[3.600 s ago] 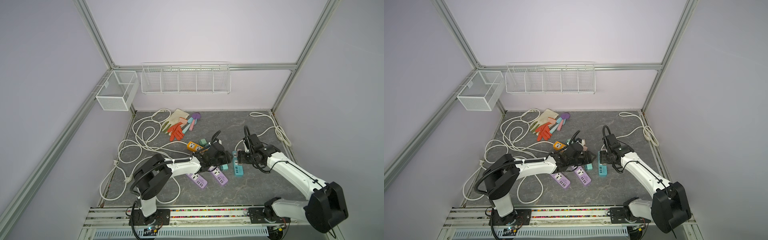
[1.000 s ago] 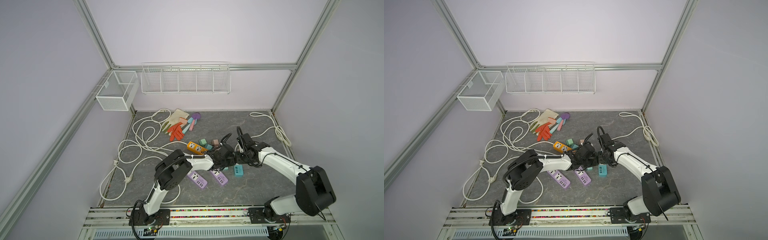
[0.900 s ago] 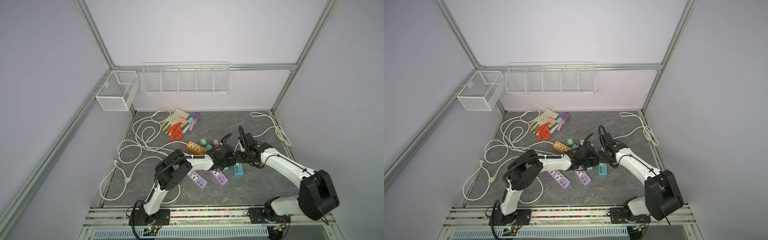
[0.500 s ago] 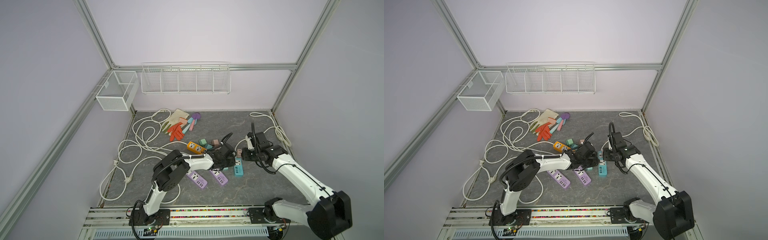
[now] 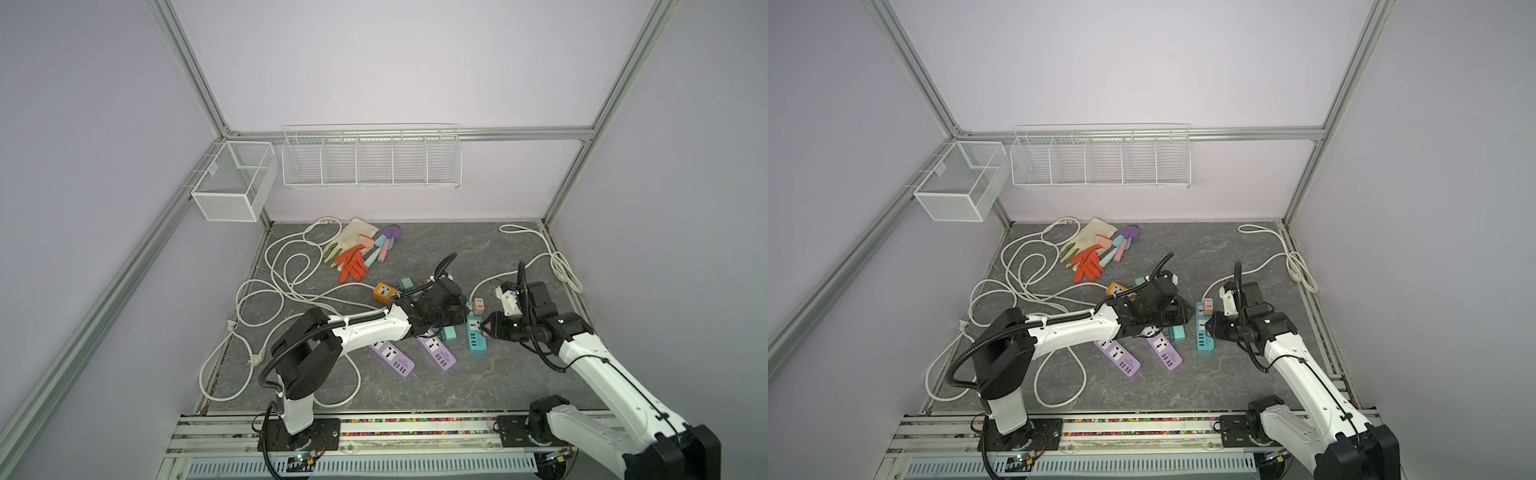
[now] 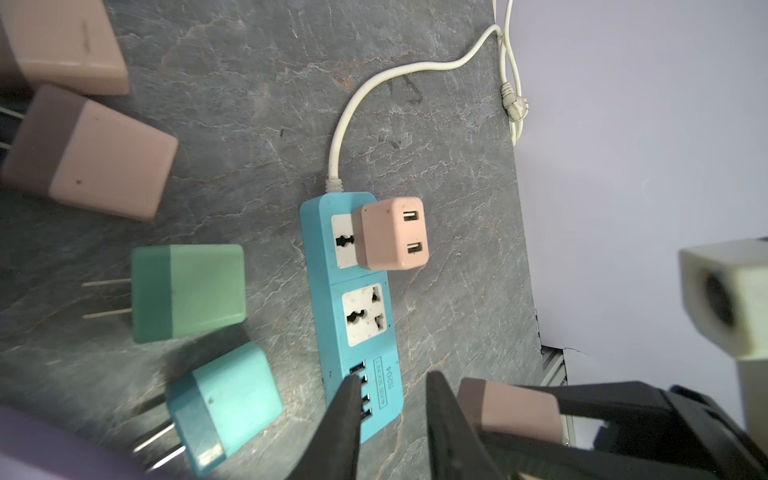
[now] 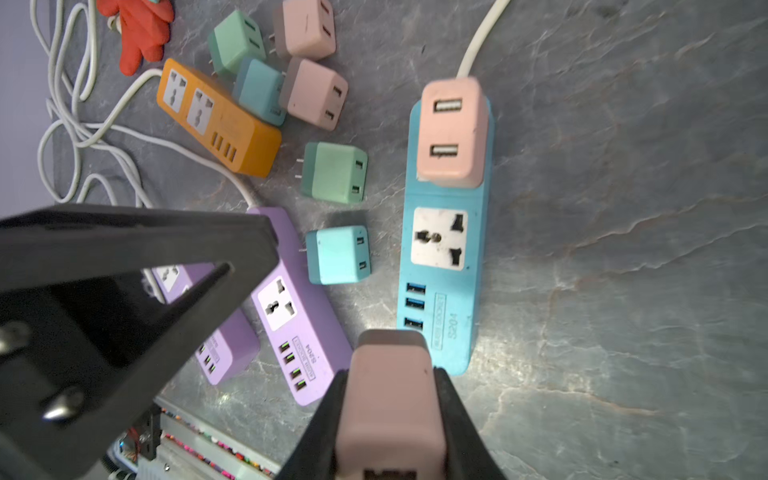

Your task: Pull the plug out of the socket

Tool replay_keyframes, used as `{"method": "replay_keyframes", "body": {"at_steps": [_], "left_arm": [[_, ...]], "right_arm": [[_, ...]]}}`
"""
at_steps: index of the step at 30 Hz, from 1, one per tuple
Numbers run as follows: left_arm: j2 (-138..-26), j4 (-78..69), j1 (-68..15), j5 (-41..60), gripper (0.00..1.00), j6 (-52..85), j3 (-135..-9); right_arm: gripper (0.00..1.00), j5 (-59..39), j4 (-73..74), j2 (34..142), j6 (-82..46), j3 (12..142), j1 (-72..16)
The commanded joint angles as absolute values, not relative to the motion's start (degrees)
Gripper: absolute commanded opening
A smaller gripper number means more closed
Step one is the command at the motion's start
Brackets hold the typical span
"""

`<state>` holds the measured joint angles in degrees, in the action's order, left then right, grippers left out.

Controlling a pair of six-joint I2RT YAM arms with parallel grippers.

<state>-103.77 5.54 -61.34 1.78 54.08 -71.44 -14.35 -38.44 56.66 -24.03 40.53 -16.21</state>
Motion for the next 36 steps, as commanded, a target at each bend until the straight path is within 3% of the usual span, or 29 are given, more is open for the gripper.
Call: {"method": "replay_keyframes", "body": {"at_steps": [1, 17, 36], "left_arm": [[-100.73, 6.94, -61.70, -0.47, 0.30, 53.18, -68.82], [-91.45, 7.73, -61.70, -5.21, 0.32, 53.85, -59.73], [-93.38, 6.02, -61.70, -4.86, 0.32, 55.20, -58.27]], "right_arm": [[0.30, -20.07, -34.95, 55.42, -27.81, 37.41, -16.29], [0.31, -16.69, -21.88, 60.55, -36.11, 30.41, -26.36], [0.34, -17.93, -12.63, 68.80, -37.42, 27.08, -28.98]]}}
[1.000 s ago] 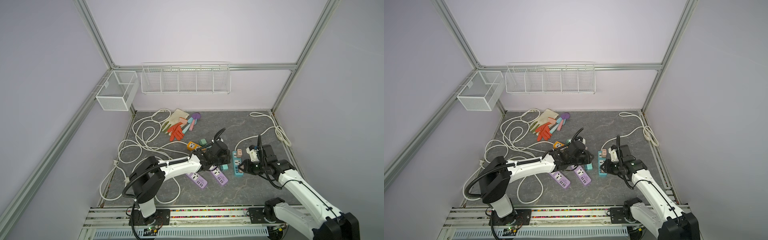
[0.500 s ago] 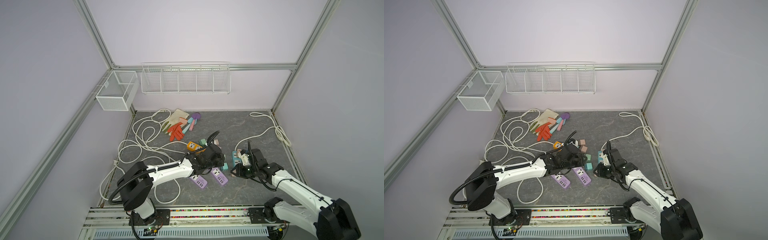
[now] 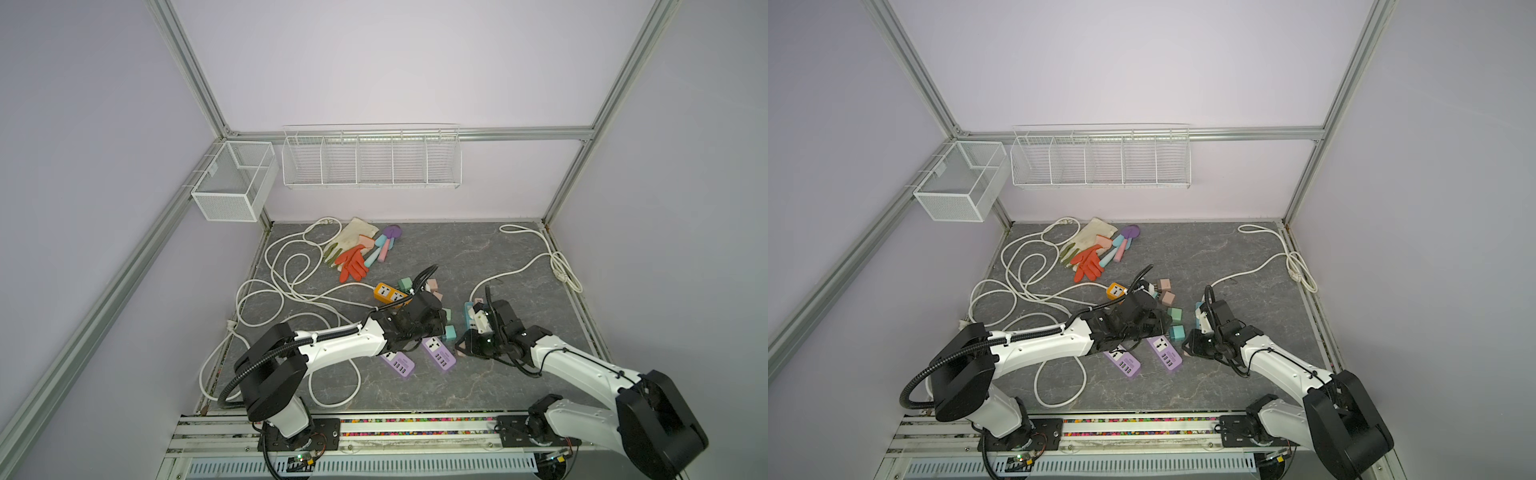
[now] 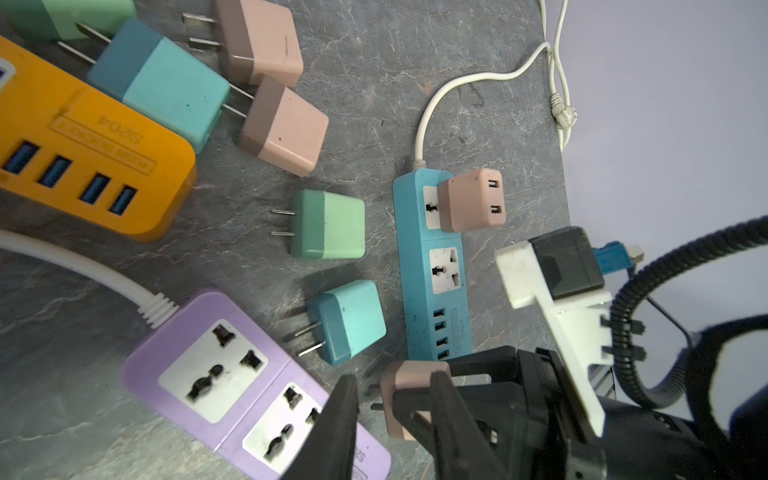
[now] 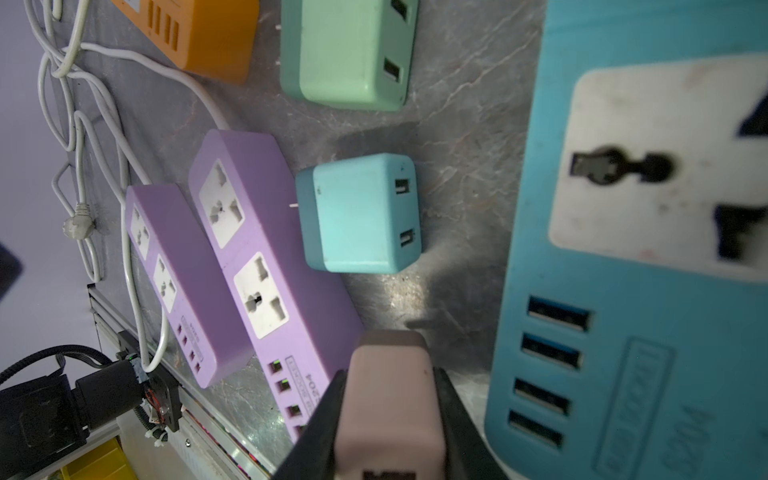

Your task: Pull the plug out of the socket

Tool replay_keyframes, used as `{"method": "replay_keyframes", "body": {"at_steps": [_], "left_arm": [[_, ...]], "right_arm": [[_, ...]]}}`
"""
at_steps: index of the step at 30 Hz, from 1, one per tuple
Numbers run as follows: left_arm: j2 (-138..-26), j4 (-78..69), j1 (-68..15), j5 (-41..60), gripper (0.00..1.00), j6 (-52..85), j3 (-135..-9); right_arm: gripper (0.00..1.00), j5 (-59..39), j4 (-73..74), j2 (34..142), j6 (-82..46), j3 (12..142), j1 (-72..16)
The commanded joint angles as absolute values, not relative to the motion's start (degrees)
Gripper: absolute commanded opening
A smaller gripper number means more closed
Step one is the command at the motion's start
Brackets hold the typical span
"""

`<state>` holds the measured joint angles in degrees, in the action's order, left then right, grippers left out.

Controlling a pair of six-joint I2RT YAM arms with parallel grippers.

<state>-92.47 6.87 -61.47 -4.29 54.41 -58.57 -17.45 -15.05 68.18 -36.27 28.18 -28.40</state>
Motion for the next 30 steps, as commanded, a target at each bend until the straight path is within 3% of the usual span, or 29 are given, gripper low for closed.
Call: {"method": "replay_keyframes", "body": {"at_steps": [1, 8, 14, 22, 30], "left_arm": [[-93.60, 5.98, -61.70, -4.80, 0.32, 55.22, -58.35], [-94.56, 6.02, -61.70, -4.18, 0.32, 54.87, -59.45], [-95.57, 6.53, -61.70, -3.26, 0.32, 54.15, -61.27], [-97.81, 6.55, -61.70, -1.26, 0.32, 55.30, -65.59], [-101.03, 5.06, -61.61, 0.59, 0.32, 57.08, -68.54]], "right_arm": [[0.35, -18.07, -12.32, 68.96, -37.63, 26.83, -28.96], [0.44, -17.51, -12.50, 69.35, -37.63, 26.67, -29.16], [0.57, -15.24, -16.21, 67.66, -36.78, 27.86, -29.17], [0.70, -14.38, -22.87, 61.46, -36.21, 29.27, -29.18], [0.82, -7.67, -30.78, 58.78, -31.46, 33.10, -29.04]]}}
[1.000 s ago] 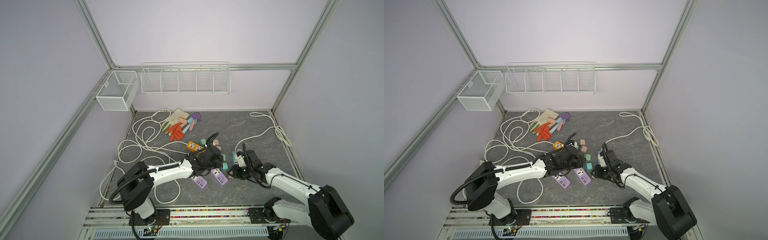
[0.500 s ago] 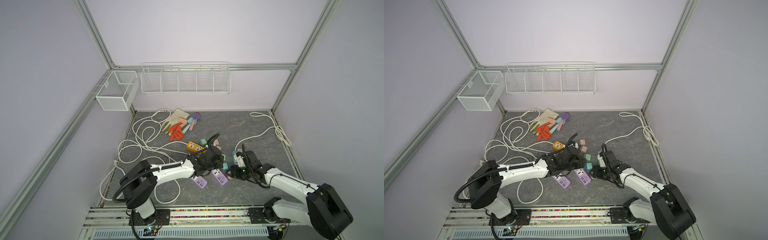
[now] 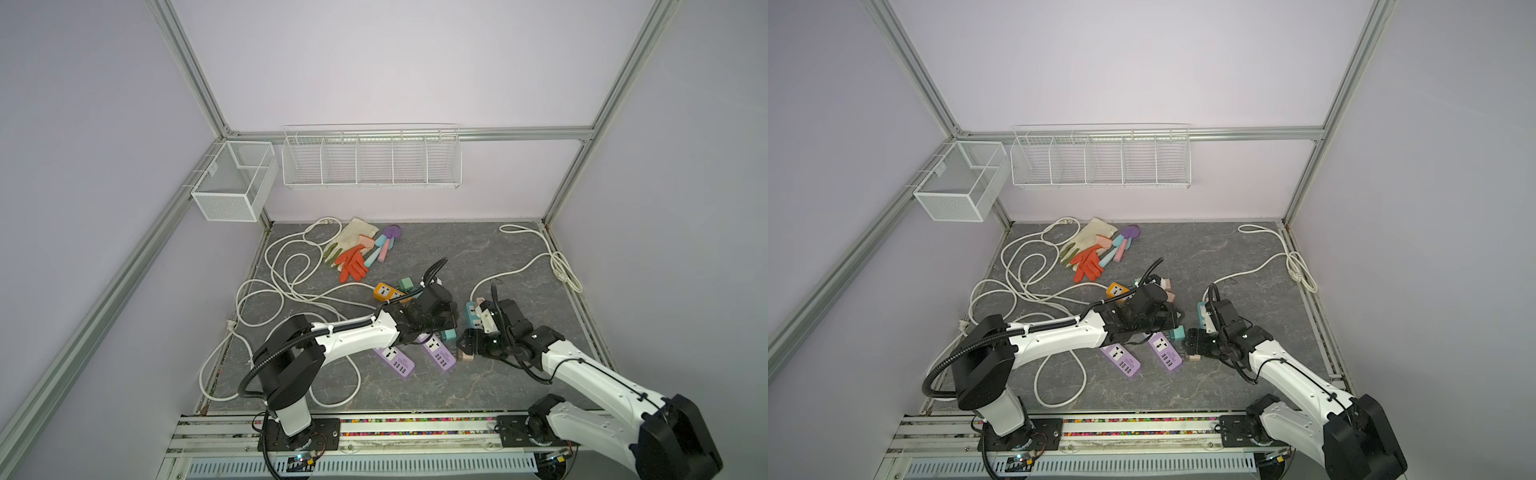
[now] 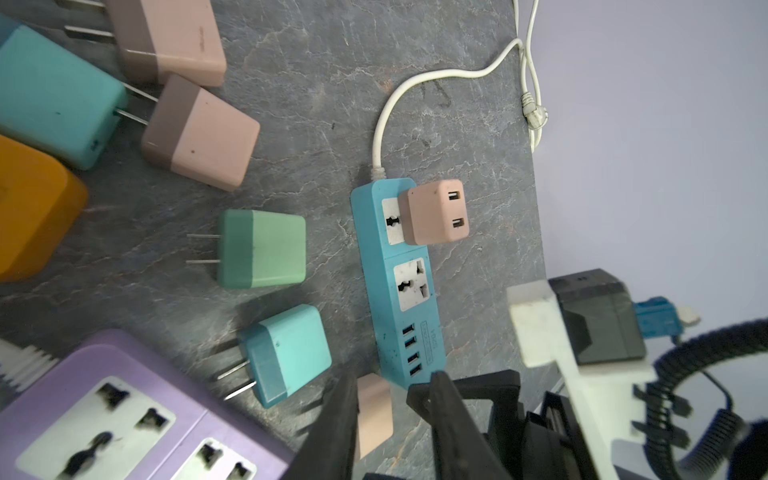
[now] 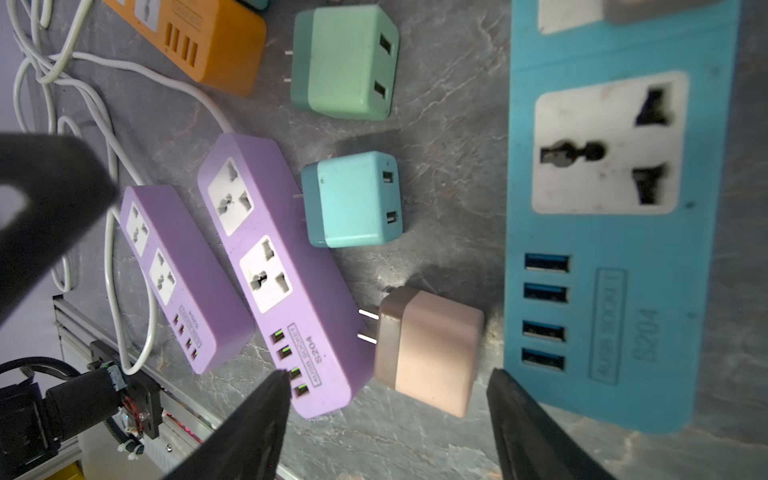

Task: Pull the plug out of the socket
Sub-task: 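Move the right gripper back and close on the second pink plug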

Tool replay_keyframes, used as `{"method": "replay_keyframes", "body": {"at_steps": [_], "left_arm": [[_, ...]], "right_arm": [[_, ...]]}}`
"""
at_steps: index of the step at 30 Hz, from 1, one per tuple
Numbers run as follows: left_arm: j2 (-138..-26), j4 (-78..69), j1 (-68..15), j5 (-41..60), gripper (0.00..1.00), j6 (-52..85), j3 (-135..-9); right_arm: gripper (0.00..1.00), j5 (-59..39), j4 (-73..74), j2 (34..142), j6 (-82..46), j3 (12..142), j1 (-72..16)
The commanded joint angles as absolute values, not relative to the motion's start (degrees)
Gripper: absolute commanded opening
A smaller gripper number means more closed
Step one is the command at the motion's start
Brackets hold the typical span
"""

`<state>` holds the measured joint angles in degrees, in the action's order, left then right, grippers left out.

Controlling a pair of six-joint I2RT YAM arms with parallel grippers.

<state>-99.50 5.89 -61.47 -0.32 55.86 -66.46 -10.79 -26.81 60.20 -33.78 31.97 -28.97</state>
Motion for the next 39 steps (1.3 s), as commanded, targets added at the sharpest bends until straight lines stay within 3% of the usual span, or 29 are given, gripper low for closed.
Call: {"method": "replay_keyframes", "body": {"at_steps": [1, 14, 26, 39], "left_arm": [[-101.53, 4.65, -61.61, 0.84, 0.32, 57.30, -68.77], [-109.96, 2.03, -61.61, 4.50, 0.32, 57.56, -74.64], [-114.38, 1.36, -61.55, 3.87, 0.32, 59.55, -77.17], [-123.02, 0.10, -61.13, 5.06, 0.29, 59.57, -83.10]], "right_arm": [[0.83, -6.95, -31.05, 58.79, -31.04, 33.48, -28.74], [0.93, 1.01, -39.87, 56.48, -25.69, 41.54, -23.27], [0.93, 3.41, -39.35, 62.02, -22.61, 45.38, -18.65], [0.79, 5.80, -33.99, 72.70, -19.28, 49.17, -15.44]]}}
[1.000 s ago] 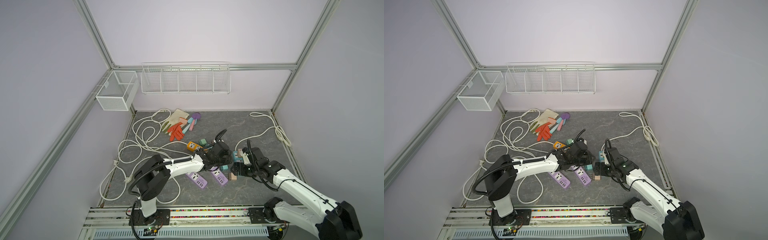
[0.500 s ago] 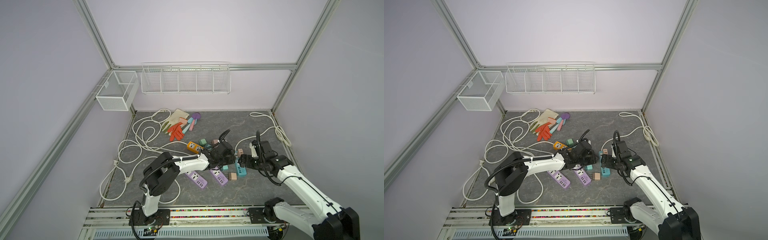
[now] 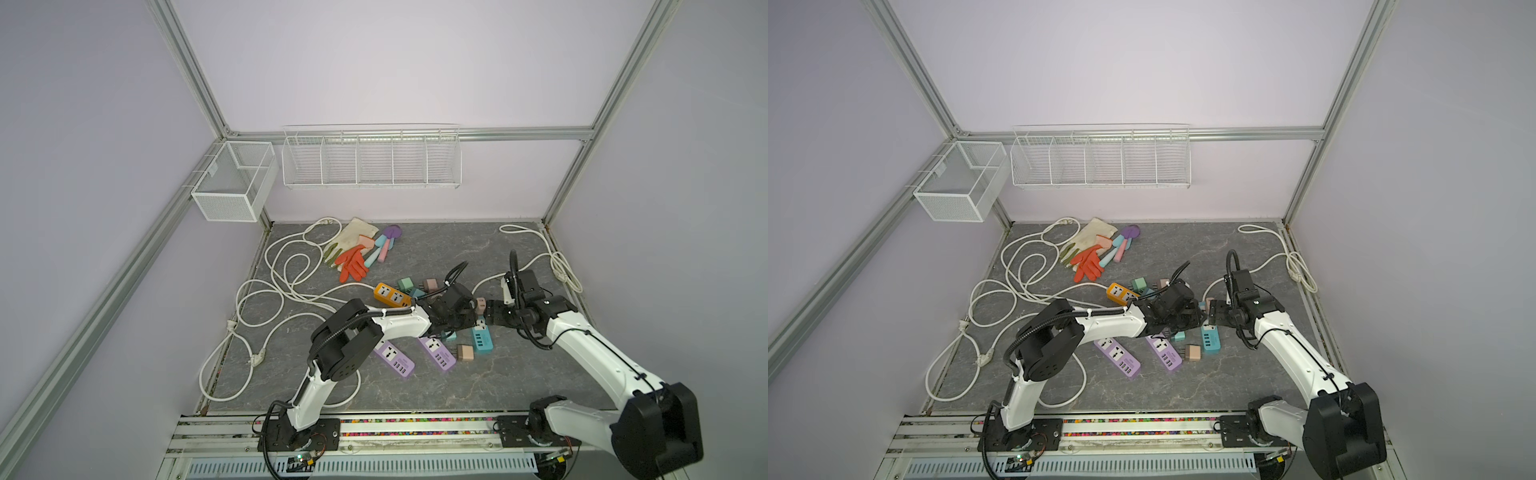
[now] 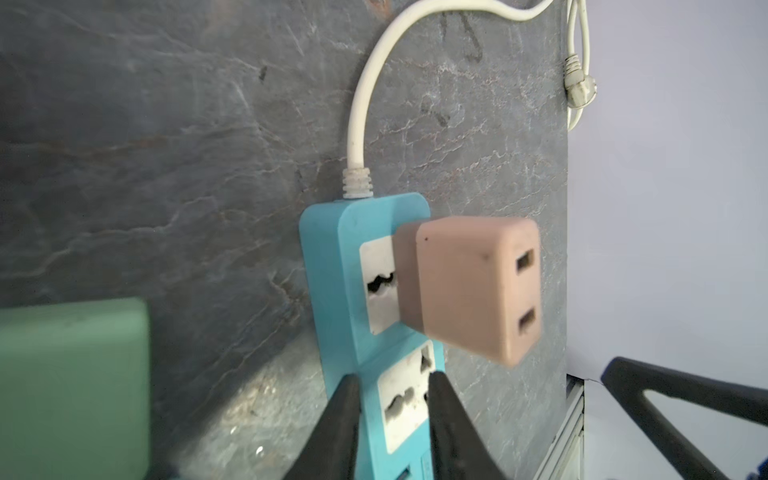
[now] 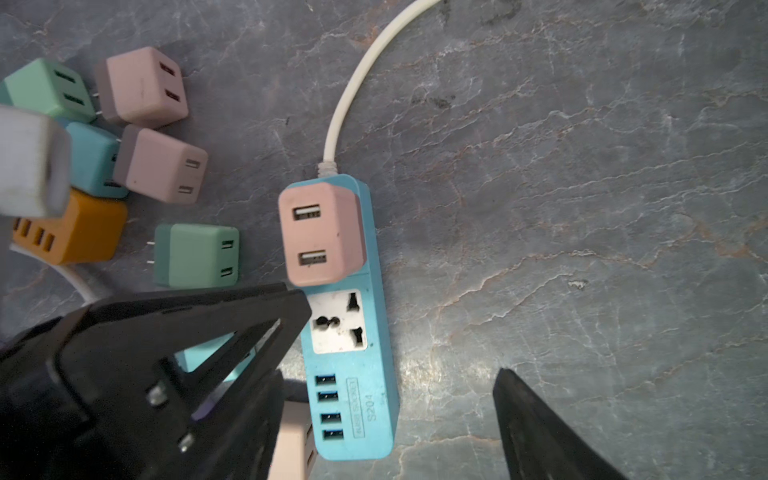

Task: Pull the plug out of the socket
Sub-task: 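Move the right gripper back and close on the second pink plug, then pull the second pink plug out with the right gripper while the left holds the strip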

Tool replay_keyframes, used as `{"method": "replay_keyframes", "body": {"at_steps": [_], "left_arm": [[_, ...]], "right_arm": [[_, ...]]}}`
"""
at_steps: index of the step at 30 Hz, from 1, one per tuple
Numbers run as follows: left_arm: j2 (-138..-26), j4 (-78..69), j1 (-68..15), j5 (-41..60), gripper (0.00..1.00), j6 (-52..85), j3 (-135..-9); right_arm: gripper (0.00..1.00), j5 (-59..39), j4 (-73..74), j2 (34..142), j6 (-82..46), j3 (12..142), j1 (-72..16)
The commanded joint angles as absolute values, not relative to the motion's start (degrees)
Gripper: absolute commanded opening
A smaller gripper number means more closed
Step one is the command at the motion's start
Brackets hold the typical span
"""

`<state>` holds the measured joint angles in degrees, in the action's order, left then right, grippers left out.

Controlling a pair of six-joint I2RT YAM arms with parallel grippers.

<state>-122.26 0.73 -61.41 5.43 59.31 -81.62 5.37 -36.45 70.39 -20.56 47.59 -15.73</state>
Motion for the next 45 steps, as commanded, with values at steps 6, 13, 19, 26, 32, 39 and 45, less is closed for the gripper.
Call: {"method": "replay_keyframes", "body": {"at_steps": [6, 13, 19, 26, 32, 39, 45], "left_arm": [[-125.00, -0.33, -60.12, 5.40, 0.27, 60.15, -83.49], [-125.45, 0.30, -59.94, 4.65, 0.26, 59.87, -82.91], [-125.86, 0.58, -59.85, 4.14, 0.25, 59.85, -82.32], [-125.85, 0.20, -59.85, 3.88, 0.25, 59.92, -81.84], [-126.31, 0.00, -59.94, 3.86, 0.25, 60.13, -81.39], [-126.11, -0.09, -60.03, 3.98, 0.24, 60.24, -80.64], [-125.88, -0.99, -60.69, 3.64, 0.24, 60.63, -79.36]], "right_arm": [[0.73, 2.54, -30.98, 77.99, -19.08, 52.37, -15.35], [0.62, 0.57, -28.75, 83.91, -19.16, 55.38, -15.32], [0.51, -0.04, -27.10, 87.59, -19.17, 56.20, -15.42], [0.42, 0.92, -26.91, 89.83, -18.64, 56.45, -16.17], [0.39, 1.28, -26.63, 90.81, -18.55, 56.42, -16.47], [0.30, 2.25, -27.22, 90.62, -18.31, 56.71, -16.74], [0.28, 4.05, -29.17, 90.03, -17.77, 57.92, -16.98]]}}
